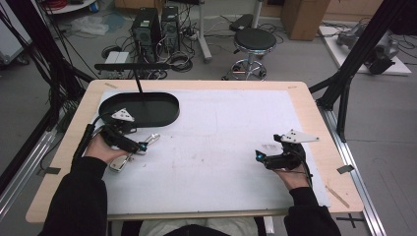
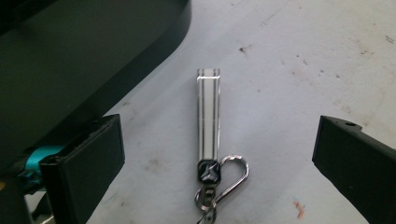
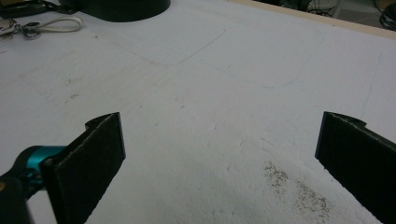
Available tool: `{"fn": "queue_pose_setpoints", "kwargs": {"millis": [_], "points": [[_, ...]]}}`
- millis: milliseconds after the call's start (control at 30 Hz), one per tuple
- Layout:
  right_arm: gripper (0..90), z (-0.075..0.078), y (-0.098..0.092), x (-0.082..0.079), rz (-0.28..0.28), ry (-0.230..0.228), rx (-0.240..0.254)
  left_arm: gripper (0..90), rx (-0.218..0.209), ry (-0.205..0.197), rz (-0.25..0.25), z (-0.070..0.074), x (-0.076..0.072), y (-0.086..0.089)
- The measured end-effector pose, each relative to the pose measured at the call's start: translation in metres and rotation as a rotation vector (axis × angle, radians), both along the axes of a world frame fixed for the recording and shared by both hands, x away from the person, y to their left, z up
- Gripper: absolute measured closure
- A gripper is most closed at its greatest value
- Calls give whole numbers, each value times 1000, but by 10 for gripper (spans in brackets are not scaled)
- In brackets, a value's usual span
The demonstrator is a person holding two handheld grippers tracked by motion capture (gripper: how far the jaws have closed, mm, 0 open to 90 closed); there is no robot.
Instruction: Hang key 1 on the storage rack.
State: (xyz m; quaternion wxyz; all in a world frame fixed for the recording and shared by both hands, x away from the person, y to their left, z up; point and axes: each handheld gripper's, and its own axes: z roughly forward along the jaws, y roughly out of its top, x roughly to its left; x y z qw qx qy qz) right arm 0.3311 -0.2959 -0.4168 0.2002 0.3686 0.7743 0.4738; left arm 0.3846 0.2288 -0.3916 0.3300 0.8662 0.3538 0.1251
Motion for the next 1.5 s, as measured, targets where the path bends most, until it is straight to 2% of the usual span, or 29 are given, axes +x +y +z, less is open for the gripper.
{"fn": "queue_pose_setpoints", "kwargs": {"millis": [100,200,367,467,500,633,700,767,833,867,900,933,1000,1100,1167,1333,1400,1467,1500], "points": [[7,0,0,0,1,7,-3,28,32,21,-18,-5,6,-8],[7,-1,0,2,3,-2,-11,28,31,40,-14,-9,10,-11],[7,-2,0,2,3,13,-4,32,26,78,-2,-15,16,-10],[7,-2,2,2,8,12,-13,108,34,100,1,-20,19,-10],[7,-2,2,2,8,12,-13,108,47,100,5,-21,20,-10],[6,-2,1,2,1,20,-7,226,87,104,16,-26,21,-14],[7,-3,1,2,1,22,-4,357,130,91,45,-27,20,-17],[7,-3,1,3,3,16,-11,479,147,111,48,-30,21,-18],[7,-3,2,2,1,19,-13,501,141,127,46,-31,22,-16],[7,-4,2,3,4,16,-22,631,136,122,52,-30,23,-15],[7,-4,2,3,5,17,-24,724,128,126,48,-30,23,-14],[7,-4,2,4,3,23,-22,746,114,140,34,-29,23,-12],[7,-4,1,4,0,32,-5,749,122,142,23,-28,22,-12],[7,-3,0,3,-4,31,20,750,145,113,16,-26,19,-13],[7,-3,0,3,-3,26,13,751,140,90,13,-23,17,-13],[7,-3,2,4,1,27,10,752,58,29,10,-8,14,-1],[7,-3,5,3,10,20,-2,752,46,-5,16,-1,11,3],[7,-3,6,3,16,19,-9,752,52,-27,8,7,9,4],[7,-4,9,1,25,18,-32,753,44,-40,7,12,7,4]]}}
